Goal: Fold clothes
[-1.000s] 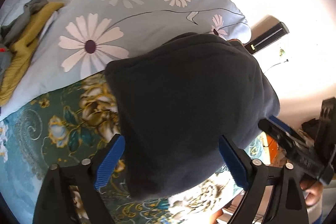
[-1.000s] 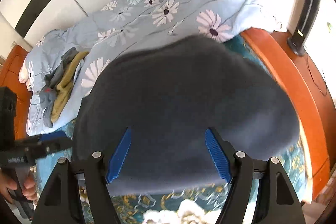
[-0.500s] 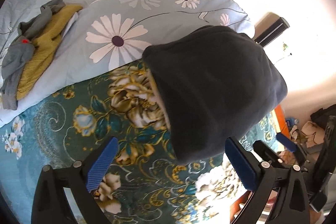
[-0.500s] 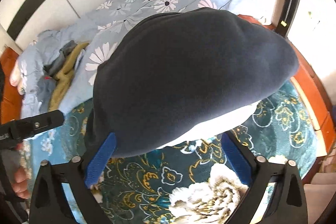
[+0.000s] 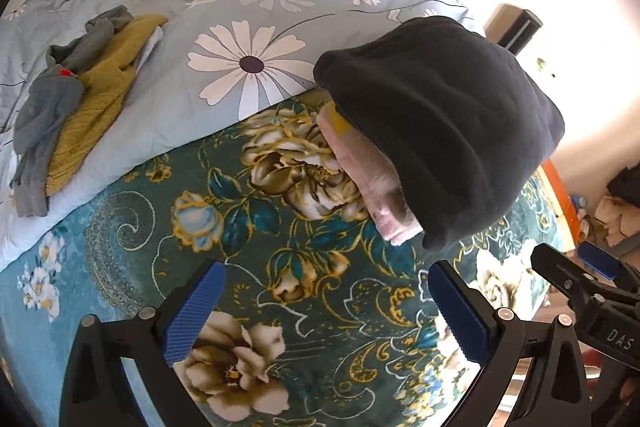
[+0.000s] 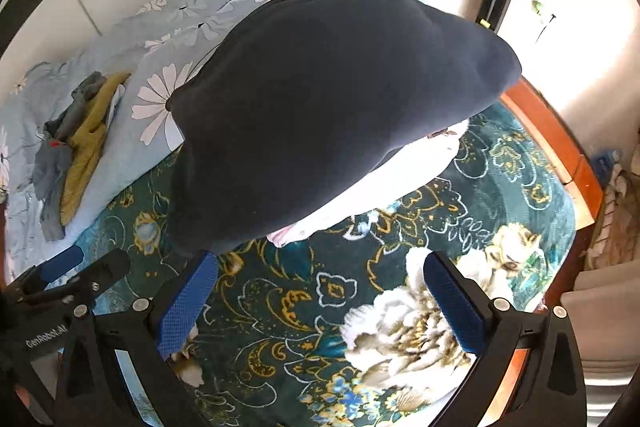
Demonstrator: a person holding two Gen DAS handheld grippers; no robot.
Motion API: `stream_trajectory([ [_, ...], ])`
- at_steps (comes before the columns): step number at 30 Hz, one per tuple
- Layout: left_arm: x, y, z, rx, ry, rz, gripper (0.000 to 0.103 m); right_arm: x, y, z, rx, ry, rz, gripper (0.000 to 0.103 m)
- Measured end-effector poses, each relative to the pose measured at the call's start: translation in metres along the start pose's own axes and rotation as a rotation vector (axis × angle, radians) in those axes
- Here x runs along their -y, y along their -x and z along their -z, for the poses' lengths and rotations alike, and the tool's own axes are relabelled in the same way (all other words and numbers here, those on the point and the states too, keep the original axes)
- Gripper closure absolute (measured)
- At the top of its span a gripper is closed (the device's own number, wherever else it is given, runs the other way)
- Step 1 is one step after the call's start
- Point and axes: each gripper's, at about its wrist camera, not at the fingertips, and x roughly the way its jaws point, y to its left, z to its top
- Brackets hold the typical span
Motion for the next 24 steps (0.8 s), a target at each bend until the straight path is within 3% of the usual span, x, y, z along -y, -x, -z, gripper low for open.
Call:
stream_trajectory([
  [6, -0.014, -0.002, 0.008, 0.012, -0.035, 0.022, 0.0, -0.023, 0.002, 0.008, 0.008, -0.021, 0.047, 0.0],
  [10, -0.024, -0.008, 0.015, 0.024, -0.047, 0.042, 0.0, -0.031, -0.007, 0.016, -0.034, -0.027, 0.111, 0.0],
  [24, -0.026, -0.05, 0.024, -0.043, -0.13, 0.134, 0.0, -0.045, -0.018, 0.024, -0.061, -0.053, 0.177, 0.0],
])
